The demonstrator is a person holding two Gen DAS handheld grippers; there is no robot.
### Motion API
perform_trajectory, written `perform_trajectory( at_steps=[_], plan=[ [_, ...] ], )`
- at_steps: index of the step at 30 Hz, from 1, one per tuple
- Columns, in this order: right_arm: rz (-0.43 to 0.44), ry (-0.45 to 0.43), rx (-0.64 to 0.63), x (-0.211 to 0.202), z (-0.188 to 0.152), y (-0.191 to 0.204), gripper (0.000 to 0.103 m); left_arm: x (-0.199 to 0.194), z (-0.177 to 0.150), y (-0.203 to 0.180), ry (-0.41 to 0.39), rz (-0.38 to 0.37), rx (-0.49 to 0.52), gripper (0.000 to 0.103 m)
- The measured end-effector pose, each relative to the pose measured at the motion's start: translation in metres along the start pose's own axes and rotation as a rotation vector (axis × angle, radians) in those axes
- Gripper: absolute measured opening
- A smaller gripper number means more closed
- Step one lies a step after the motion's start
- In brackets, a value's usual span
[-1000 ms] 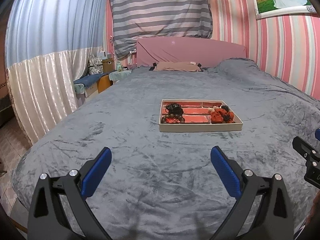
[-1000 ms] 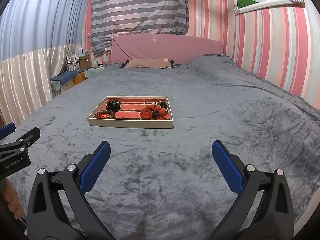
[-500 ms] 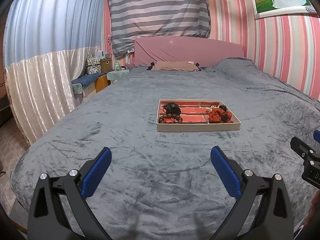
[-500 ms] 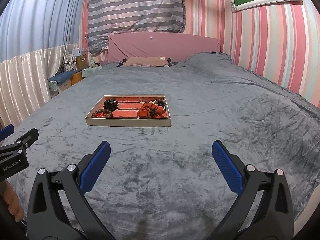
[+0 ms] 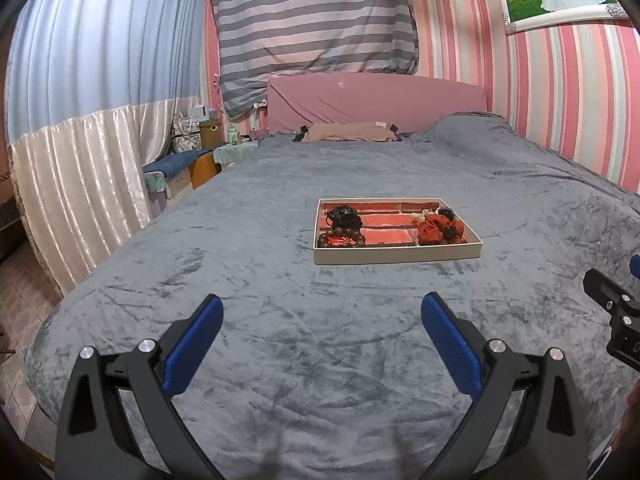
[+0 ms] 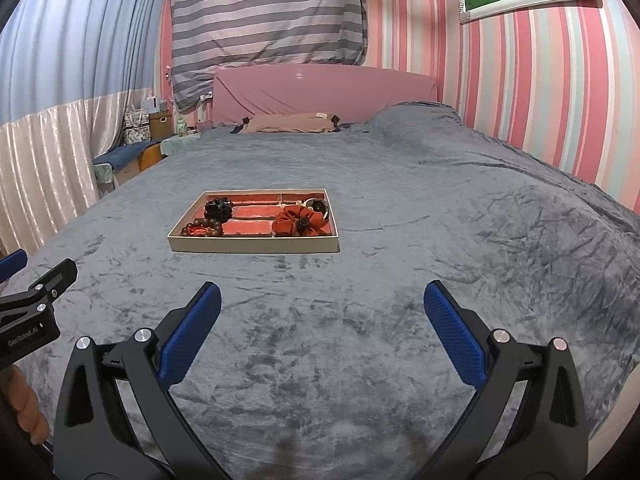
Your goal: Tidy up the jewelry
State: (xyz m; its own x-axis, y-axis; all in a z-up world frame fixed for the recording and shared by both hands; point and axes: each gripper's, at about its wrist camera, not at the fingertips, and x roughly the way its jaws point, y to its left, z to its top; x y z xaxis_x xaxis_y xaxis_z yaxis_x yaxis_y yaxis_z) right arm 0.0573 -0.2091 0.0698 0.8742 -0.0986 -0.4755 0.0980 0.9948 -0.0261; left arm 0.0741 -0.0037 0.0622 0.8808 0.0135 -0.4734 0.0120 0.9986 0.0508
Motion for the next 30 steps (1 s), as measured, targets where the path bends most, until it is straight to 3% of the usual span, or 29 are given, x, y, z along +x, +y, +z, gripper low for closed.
perform_trajectory(
  at_steps=[30],
  plan=[
    [-0.010,0.003,0.004,0.0001,-0.0025,-0.0033,0.099,-0.0012,0.0006,-0.0001,-0.001,-0.015,0.004,0.097]
  ],
)
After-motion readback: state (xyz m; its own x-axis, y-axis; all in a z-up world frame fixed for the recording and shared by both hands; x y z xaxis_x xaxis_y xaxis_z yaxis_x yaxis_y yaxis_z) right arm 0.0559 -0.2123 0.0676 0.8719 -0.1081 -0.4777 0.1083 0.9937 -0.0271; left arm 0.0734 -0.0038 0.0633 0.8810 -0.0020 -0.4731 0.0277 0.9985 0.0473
